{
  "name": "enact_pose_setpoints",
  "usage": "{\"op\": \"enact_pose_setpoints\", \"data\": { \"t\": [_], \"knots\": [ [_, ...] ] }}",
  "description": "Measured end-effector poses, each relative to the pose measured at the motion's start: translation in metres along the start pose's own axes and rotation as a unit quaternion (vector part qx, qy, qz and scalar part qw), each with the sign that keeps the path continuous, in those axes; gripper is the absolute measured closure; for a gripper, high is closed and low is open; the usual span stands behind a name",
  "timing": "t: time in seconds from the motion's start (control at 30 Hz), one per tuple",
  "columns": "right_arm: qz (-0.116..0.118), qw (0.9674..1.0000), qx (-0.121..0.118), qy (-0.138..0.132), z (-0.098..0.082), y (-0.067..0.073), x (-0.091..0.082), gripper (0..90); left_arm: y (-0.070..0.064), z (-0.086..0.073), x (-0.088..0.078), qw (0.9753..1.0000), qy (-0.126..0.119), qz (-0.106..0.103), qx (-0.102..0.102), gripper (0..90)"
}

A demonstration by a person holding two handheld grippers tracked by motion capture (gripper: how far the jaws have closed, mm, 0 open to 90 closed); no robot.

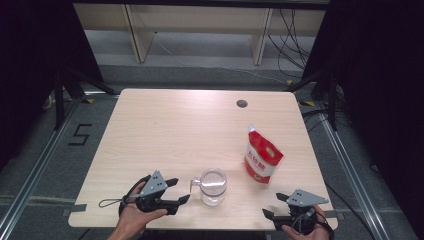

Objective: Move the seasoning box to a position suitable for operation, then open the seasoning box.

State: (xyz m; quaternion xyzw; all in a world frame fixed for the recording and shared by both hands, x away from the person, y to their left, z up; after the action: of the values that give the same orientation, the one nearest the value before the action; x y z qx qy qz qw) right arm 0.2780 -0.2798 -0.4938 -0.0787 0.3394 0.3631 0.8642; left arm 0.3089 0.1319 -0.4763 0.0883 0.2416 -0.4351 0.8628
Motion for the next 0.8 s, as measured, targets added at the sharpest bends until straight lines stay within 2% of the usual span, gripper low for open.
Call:
{"op": "enact_pose_setpoints", "data": {
  "t": [0.03,0.07,0.1,0.13,0.2,0.3,0.33,0.43,0.47,0.5,0.53,0.57,0.6,0.67,0.7,0.73,0.77,0.8],
  "knots": [
    [-0.002,1.0,-0.002,0.0,0.0,-0.001,0.0,26.2,0.001,0.0,0.0,1.0,-0.005,0.002,-0.003,33.3],
    [0.001,1.0,0.009,0.0,-0.001,0.0,-0.001,26.2,0.001,0.001,-0.001,1.0,-0.005,0.004,-0.003,33.7],
    [-0.009,0.9999,0.0,-0.005,-0.001,-0.001,-0.001,26.2,0.002,0.001,-0.003,1.0,-0.006,0.004,0.0,34.9],
    [-0.013,0.9998,0.016,-0.007,-0.001,0.003,-0.002,26.2,0.002,0.001,-0.003,0.9999,-0.01,0.003,-0.004,36.8],
    [-0.015,0.9999,0.001,-0.008,-0.001,0.001,-0.002,26.2,0.003,0.002,-0.006,0.9999,-0.01,0.006,0.002,39.4],
    [-0.016,0.9998,-0.001,-0.009,0.0,0.002,-0.002,26.2,0.003,0.002,-0.006,0.9999,-0.017,0.0,0.0,49.6],
    [-0.015,0.9999,0.003,-0.008,0.0,0.003,-0.002,26.2,0.003,0.003,-0.006,0.9998,-0.019,-0.002,0.009,49.6],
    [-0.007,0.9999,-0.004,-0.006,0.0,0.002,0.0,26.2,0.0,0.006,-0.007,0.9993,-0.027,-0.004,0.027,62.1],
    [-0.003,1.0,-0.006,-0.005,0.0,0.002,0.0,26.2,-0.002,0.007,-0.006,0.9992,-0.033,-0.005,0.02,66.1],
    [-0.009,0.9999,-0.005,-0.005,0.0,0.002,0.0,25.9,-0.003,0.009,-0.008,0.9989,-0.038,-0.002,0.025,74.1],
    [-0.011,0.9999,-0.006,-0.006,0.0,0.002,0.0,25.5,-0.003,0.009,-0.009,0.9987,-0.044,-0.001,0.027,76.3],
    [-0.006,0.9999,-0.007,-0.008,0.001,0.002,0.001,25.5,-0.002,0.01,-0.01,0.9982,-0.046,-0.003,0.037,79.1],
    [-0.008,0.9999,-0.002,-0.008,0.001,0.003,0.001,25.5,-0.003,0.011,-0.011,0.9983,-0.048,-0.001,0.034,81.4],
    [-0.006,0.9999,-0.008,-0.009,0.001,0.004,0.002,25.5,-0.004,0.012,-0.011,0.998,-0.054,-0.002,0.032,85.1],
    [-0.007,1.0,0.0,-0.007,0.001,0.006,0.002,25.5,-0.004,0.013,-0.011,0.9979,-0.054,0.001,0.035,85.1],
    [0.002,1.0,-0.007,-0.007,0.001,0.006,0.003,25.5,-0.005,0.014,-0.01,0.9981,-0.057,0.001,0.023,86.7],
    [-0.007,0.9998,-0.015,-0.011,0.002,0.006,0.002,25.5,-0.004,0.016,-0.009,0.9978,-0.061,-0.004,0.024,87.6],
    [-0.007,0.9998,-0.015,-0.011,0.002,0.006,0.002,25.5,-0.004,0.016,-0.009,0.9978,-0.061,-0.004,0.024,87.8]
  ]
}}
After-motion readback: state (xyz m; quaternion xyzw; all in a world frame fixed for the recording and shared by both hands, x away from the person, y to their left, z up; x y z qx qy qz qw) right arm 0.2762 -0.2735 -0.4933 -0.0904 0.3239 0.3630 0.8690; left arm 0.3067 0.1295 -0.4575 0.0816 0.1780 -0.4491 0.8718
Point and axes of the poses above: each handheld gripper's, and its own axes: x roughly forward along the jaws, z roughly out of its top, y roughly to its left, the point moved 1 cm from there along x, roughly forward along the jaws, and after that the axes turned 3 degrees about x, right-handed, at the moved point
